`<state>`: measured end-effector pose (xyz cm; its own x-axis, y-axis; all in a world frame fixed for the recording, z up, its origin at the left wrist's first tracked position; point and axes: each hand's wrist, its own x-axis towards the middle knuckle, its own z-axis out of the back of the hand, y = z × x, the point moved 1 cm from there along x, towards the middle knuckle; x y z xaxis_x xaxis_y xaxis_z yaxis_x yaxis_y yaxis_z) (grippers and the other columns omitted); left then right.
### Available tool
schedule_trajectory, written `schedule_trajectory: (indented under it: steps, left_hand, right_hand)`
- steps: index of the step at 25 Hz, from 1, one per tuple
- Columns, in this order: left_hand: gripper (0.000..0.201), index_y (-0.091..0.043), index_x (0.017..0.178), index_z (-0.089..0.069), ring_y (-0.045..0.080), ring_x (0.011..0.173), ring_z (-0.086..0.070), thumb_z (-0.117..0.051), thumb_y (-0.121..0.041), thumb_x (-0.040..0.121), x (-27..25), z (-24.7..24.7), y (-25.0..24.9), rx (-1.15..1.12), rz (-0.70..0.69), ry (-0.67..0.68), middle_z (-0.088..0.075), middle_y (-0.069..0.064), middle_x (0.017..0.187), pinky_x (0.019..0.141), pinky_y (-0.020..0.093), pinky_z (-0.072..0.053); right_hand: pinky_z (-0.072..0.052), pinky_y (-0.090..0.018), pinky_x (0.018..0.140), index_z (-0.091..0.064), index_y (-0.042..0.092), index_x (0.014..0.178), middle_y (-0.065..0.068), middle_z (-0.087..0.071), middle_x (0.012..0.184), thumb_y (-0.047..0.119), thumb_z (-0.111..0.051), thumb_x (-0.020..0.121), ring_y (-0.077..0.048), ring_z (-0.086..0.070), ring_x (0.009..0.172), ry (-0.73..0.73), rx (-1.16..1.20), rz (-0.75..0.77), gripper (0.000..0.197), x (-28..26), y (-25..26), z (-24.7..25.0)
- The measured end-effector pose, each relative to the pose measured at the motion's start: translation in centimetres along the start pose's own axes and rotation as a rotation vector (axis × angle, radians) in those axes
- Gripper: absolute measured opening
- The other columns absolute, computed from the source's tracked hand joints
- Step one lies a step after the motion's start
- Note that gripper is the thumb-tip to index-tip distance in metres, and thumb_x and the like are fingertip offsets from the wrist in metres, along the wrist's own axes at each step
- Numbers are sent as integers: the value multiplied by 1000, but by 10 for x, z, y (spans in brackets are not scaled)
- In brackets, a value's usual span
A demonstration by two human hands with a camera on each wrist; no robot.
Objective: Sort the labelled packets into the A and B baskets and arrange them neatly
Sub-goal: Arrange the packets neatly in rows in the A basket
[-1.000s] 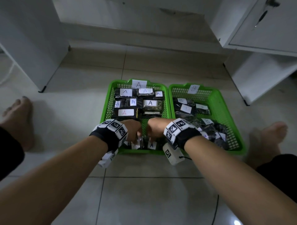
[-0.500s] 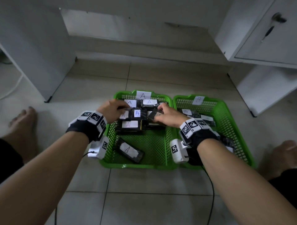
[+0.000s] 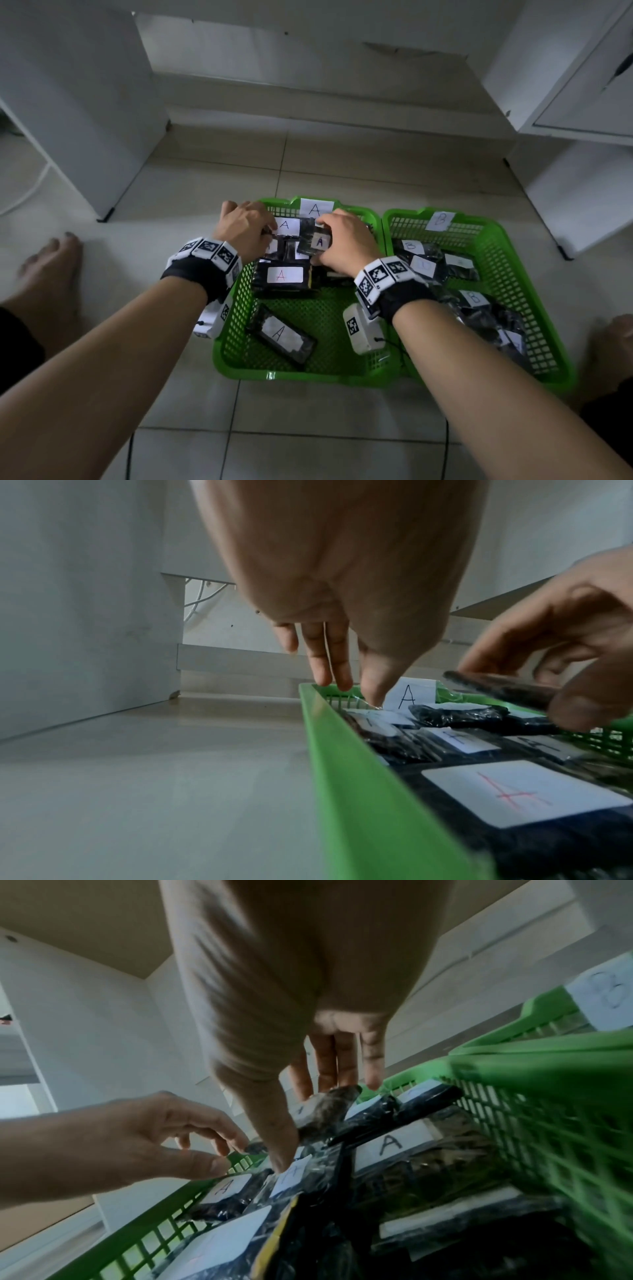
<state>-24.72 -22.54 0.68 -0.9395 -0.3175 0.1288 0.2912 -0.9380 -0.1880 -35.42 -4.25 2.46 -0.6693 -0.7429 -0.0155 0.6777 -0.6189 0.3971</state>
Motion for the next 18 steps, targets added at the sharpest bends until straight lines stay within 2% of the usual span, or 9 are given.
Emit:
schedule_trajectory:
  steps: [2, 4, 6, 8, 10, 12, 14, 16, 18]
  left_hand:
    - [16, -34, 102, -70, 10, 106, -57, -67, -34, 86, -2, 4, -3, -1, -17, 92, -63, -16, 116, 102, 35, -23]
    - [21, -35, 107, -69, 8, 107, -57, -67, -38, 86, -4, 4, -5, 24, -16, 175, -64, -18, 118, 102, 34, -21]
    - [22, -35, 107, -69, 8, 108, -57, -68, -36, 85, -7, 2, -5, 20, -12, 160, -65, -17, 119, 104, 35, -22]
    - [18, -32, 100, -69, 10, 102, -61, -69, -29, 82, -13, 5, -8, -51, -45, 95, -66, -15, 107, 100, 35, -31]
    - [12, -27, 90, -69, 11, 87, -64, -72, -21, 80, -23, 13, -17, -158, -122, 118, -64, -14, 90, 86, 28, -47]
    - [9, -25, 85, -70, 6, 78, -65, -74, -20, 78, -39, 19, -33, -170, -191, 312, -65, -15, 82, 76, 22, -53]
    - [19, -27, 94, -73, 2, 81, -63, -80, -29, 76, -55, 16, -50, -74, -201, 566, -66, -18, 85, 81, 22, -54]
    - [49, -29, 116, -69, 8, 96, -61, -84, -36, 71, -65, 8, -63, 46, -211, 712, -64, -16, 100, 89, 28, -52]
    - [69, -29, 134, -58, 17, 116, -56, -85, -36, 70, -67, 3, -67, 176, -233, 818, -60, -6, 124, 95, 31, -47]
  right_hand:
    - [-37, -25, 82, -66, 17, 114, 3, -63, 111, 23, -91, 70, -19, -55, 108, -8, -25, 34, 50, 7, 8, -5]
    - [-41, -27, 84, -69, 16, 114, 1, -65, 110, 25, -92, 69, -20, -55, 108, 3, -54, 58, 51, 14, 13, -9]
    - [-43, -30, 86, -72, 17, 116, -3, -65, 109, 28, -93, 67, -22, -55, 107, 44, -76, 65, 55, 21, 15, -15]
    - [-42, -31, 83, -73, 18, 113, -3, -63, 103, 31, -94, 64, -22, -52, 103, 82, -72, 85, 55, 23, 16, -19]
    - [-38, -29, 80, -73, 17, 105, 0, -62, 98, 29, -93, 65, -20, -52, 99, 34, -38, 130, 46, 23, 12, -19]
    - [-37, -26, 81, -72, 16, 101, 2, -62, 99, 25, -89, 71, -17, -53, 98, -40, 1, 147, 36, 16, 8, -15]
    - [-45, -27, 80, -72, 17, 91, 4, -65, 95, 24, -86, 72, -14, -57, 91, -61, 30, 132, 25, 4, 2, -9]
    - [-53, -28, 77, -73, 18, 83, 6, -69, 84, 22, -85, 73, -12, -62, 80, -41, 53, 97, 16, -10, -3, -6]
    - [-56, -28, 74, -76, 18, 81, 6, -71, 77, 20, -84, 73, -12, -66, 73, -18, 98, 45, 12, -21, -12, -2]
